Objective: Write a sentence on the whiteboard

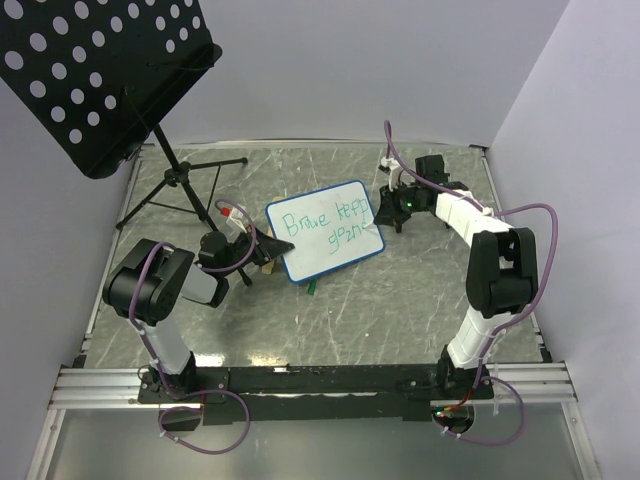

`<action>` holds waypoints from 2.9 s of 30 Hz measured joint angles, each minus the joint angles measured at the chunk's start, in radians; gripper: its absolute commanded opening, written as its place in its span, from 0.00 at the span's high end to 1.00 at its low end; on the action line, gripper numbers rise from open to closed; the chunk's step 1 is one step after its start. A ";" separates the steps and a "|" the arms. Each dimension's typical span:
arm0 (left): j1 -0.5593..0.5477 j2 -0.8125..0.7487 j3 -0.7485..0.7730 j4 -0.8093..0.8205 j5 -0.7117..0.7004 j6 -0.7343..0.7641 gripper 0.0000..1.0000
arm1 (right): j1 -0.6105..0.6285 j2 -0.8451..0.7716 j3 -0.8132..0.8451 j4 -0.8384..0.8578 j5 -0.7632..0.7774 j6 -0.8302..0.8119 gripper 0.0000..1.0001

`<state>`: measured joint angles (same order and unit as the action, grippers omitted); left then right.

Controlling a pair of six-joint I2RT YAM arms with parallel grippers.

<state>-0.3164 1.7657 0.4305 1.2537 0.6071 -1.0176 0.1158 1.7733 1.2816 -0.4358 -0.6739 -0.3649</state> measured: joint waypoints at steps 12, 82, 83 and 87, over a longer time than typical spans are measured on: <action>0.000 0.000 0.000 0.000 0.000 0.000 0.99 | -0.004 0.000 -0.001 -0.001 0.001 0.000 1.00; 0.000 0.000 0.008 -0.002 0.000 -0.016 0.99 | -0.018 -0.027 -0.065 -0.025 0.010 -0.037 1.00; 0.000 0.000 0.008 -0.002 0.000 -0.016 0.99 | -0.017 -0.031 -0.073 -0.028 0.008 -0.039 1.00; 0.000 0.000 0.012 -0.001 0.000 -0.016 0.99 | -0.001 -0.046 -0.096 -0.039 0.005 -0.043 1.00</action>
<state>-0.3164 1.7657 0.4423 1.2526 0.6075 -1.0336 0.1146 1.7271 1.1854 -0.4747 -0.6693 -0.4080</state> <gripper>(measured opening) 0.066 0.186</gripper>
